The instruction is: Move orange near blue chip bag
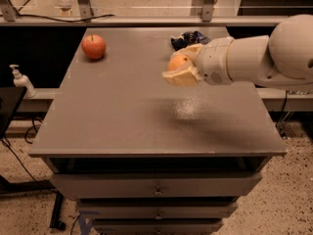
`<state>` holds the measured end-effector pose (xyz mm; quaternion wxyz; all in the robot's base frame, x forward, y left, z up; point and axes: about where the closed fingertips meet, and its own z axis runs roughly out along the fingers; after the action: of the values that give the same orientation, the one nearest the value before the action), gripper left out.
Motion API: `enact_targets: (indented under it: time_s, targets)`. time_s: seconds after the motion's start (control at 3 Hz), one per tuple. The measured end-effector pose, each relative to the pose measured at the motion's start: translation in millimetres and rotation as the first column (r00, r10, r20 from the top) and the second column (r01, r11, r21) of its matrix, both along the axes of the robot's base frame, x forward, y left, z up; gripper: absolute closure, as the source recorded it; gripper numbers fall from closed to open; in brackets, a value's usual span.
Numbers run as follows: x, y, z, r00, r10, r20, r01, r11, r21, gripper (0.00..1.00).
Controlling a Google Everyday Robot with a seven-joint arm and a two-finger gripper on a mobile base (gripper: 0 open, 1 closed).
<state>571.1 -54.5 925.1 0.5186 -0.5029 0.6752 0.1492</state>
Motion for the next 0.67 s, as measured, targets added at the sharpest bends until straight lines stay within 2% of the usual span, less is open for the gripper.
enact_targets:
  time_s: [0.33, 0.67]
  targets:
    - [44, -52, 9, 0.995, -0.095, 0.032, 0.096, 0.995, -0.026, 1.0]
    - [86, -99, 8, 0.9837, -0.176, 0.037, 0.177, 0.984, -0.023, 1.0]
